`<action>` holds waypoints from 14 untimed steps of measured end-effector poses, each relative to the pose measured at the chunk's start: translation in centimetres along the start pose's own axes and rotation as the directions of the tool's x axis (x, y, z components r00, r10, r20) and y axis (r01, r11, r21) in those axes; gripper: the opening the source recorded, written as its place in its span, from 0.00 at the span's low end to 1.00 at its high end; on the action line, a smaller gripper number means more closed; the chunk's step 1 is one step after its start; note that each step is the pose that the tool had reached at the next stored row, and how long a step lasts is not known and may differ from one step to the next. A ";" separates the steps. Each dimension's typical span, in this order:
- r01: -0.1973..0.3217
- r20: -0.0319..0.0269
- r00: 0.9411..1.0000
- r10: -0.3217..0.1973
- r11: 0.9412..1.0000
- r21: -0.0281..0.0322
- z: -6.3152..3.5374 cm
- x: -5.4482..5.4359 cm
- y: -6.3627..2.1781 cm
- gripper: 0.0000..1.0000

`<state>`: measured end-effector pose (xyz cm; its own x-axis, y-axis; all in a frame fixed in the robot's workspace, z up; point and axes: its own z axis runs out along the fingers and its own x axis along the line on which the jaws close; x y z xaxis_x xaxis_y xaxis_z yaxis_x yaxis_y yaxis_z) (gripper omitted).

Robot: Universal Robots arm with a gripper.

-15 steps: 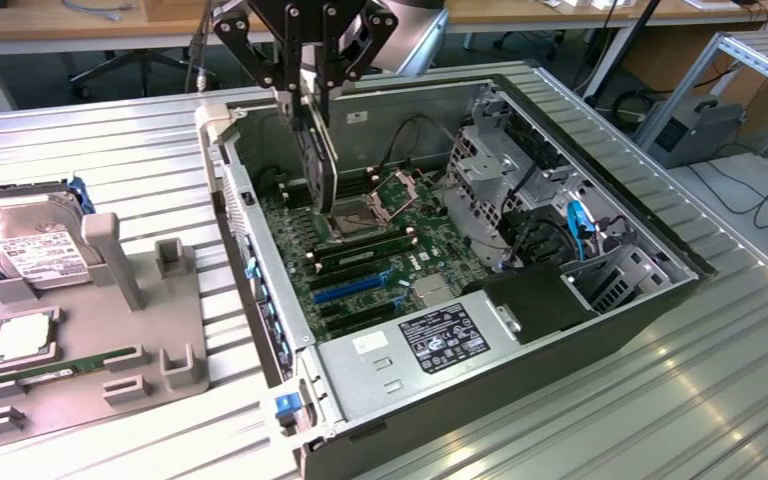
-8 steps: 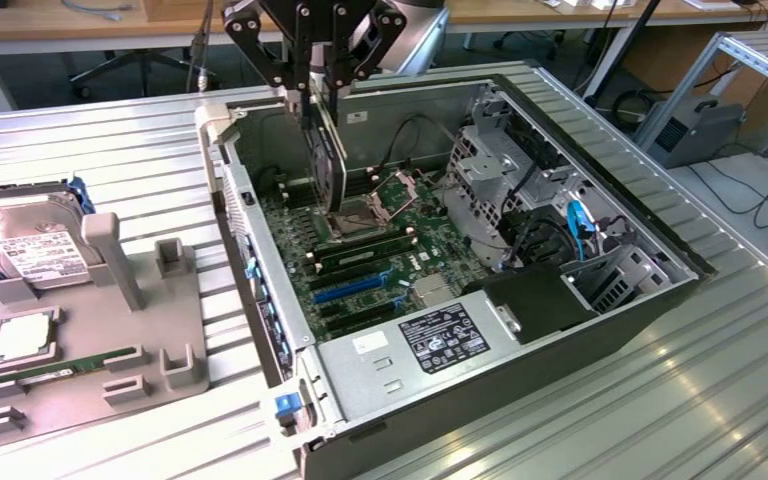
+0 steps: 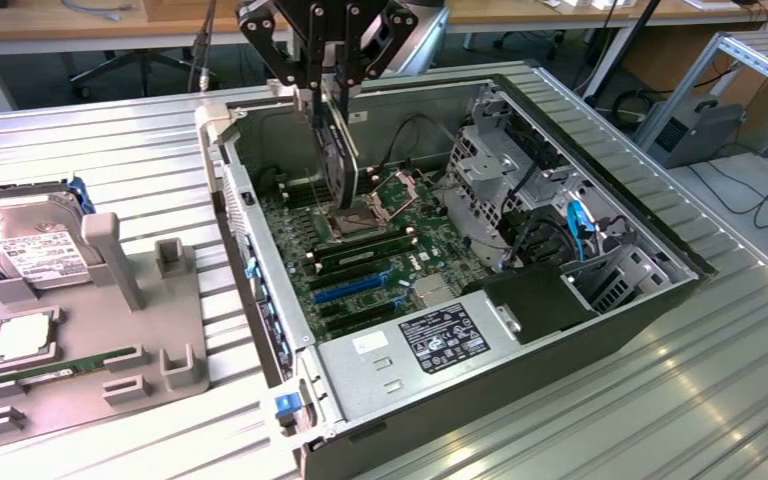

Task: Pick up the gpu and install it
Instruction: 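Pick up the gpu and move the gpu toward the slot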

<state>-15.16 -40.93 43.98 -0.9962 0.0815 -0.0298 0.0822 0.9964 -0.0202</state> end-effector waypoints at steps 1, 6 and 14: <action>0.000 0.000 1.000 0.000 1.000 0.000 0.01 -0.1 0.01 0.27; 0.000 0.000 1.000 0.000 1.000 0.000 0.03 -0.7 0.06 0.27; 0.000 0.000 1.000 0.000 1.000 0.000 0.12 -2.0 0.17 0.27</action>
<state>-13.12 -40.93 43.92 -0.9962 0.0815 -0.0297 0.0822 0.9964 -0.0202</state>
